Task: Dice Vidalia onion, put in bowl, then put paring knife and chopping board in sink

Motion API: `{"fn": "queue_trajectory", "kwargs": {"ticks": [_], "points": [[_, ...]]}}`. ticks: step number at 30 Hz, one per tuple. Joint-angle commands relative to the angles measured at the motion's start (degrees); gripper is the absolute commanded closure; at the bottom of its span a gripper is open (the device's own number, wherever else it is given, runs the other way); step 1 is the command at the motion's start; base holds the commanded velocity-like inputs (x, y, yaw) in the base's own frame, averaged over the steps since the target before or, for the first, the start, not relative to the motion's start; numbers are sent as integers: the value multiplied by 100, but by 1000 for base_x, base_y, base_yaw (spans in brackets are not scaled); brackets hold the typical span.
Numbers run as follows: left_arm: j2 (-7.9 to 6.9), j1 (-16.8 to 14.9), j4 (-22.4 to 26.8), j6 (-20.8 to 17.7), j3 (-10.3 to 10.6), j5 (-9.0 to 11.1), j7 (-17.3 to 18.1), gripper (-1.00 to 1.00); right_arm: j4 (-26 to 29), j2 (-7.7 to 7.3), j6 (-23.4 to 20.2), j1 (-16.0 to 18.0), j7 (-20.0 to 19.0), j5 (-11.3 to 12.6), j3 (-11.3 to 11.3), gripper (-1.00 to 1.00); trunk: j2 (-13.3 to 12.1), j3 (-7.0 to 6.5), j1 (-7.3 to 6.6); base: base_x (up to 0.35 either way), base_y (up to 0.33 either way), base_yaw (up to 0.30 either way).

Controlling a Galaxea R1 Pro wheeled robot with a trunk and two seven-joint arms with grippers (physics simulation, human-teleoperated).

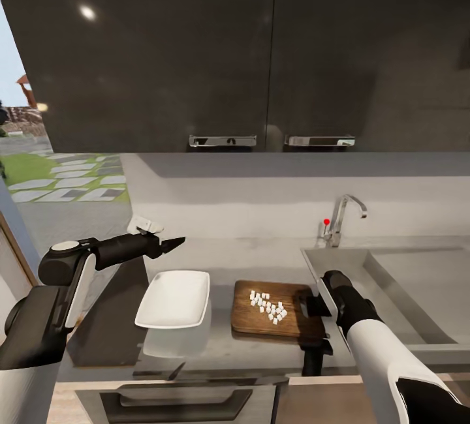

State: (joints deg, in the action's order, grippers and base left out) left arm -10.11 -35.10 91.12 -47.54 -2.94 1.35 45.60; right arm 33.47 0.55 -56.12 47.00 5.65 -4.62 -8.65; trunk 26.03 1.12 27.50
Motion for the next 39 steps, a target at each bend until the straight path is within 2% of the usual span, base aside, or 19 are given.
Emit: {"fn": "queue_trajectory", "kwargs": {"ticks": [1,39], "points": [[0,-6,2,-44,-5,13,16,-100,6,6,-76,3,-18,-14,-30,100,10,4,4,0,0,0],[-1,-7,2,-44,-5,11,16,-100,28,49,-137,2,-20,-13,-31,100,10,-341,4,0,0,0]]}}
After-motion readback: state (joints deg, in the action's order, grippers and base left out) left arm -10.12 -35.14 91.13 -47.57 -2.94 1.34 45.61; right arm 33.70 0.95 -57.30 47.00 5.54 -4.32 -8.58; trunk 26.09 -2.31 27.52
